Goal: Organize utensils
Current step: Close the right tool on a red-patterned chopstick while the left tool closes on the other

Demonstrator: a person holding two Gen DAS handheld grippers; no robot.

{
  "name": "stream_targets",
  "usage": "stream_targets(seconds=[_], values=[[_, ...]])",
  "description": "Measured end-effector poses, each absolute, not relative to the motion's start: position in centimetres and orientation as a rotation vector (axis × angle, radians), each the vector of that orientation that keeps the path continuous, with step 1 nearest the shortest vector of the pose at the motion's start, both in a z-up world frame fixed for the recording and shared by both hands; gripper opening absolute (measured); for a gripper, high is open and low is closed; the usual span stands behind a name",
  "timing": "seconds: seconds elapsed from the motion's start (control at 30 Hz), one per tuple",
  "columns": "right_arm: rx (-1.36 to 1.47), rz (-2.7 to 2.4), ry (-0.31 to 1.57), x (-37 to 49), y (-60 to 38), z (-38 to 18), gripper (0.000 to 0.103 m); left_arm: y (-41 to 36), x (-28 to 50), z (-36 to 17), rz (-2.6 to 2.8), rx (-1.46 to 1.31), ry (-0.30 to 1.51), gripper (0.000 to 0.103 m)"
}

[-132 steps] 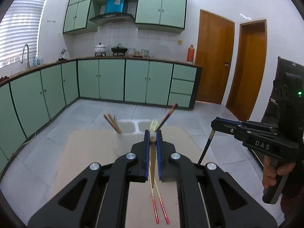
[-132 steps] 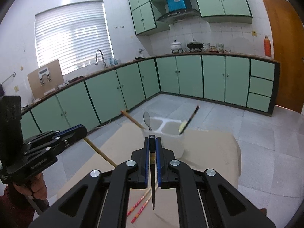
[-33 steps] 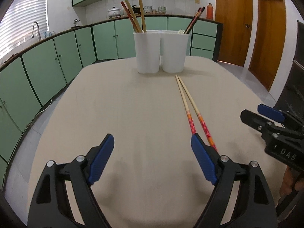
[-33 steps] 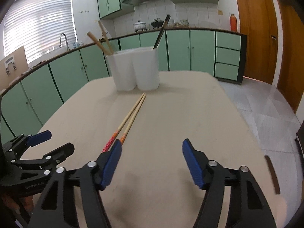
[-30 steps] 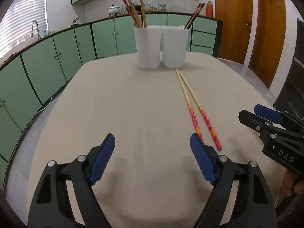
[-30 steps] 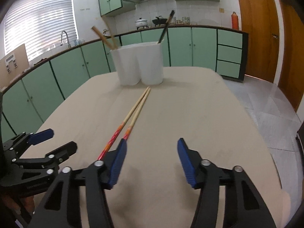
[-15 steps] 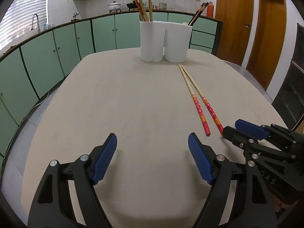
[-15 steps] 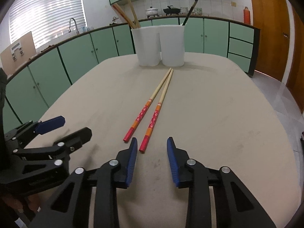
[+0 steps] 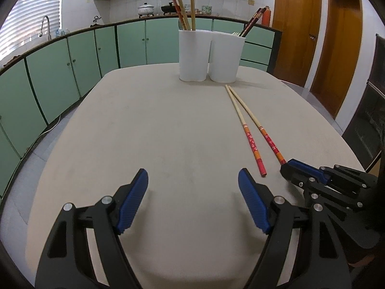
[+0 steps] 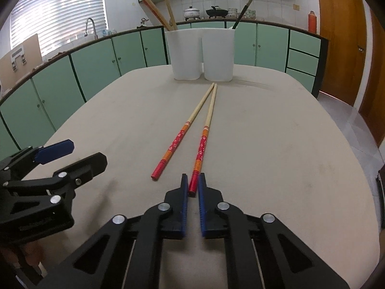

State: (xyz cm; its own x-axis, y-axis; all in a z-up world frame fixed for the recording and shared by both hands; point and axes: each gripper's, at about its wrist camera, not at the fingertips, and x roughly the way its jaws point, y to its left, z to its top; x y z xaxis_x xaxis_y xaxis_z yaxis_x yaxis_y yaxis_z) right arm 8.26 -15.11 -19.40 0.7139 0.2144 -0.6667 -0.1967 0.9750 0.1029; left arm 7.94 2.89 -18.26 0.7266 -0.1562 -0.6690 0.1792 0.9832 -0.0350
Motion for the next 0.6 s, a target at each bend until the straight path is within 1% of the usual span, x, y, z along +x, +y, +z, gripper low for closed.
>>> stream_targets(seconds=[0.3,0.47,0.6], values=[[0.074,0.196,0.716,8.1,-18.8,-18.5,0.006,0.0,8.2,-17.8,-0.240,0.018,0.735,0.075],[0.109,0.192,0.712,7.8,-20.7,-18.4,0.006,-1.8,8.7,-18.6,-0.245,0.010,0.763,0.065],[0.113,0.203,0.705,7.6,-21.2,-18.4,0.006,-3.0,9.1,-19.2,-0.246,0.011,0.785,0.062]])
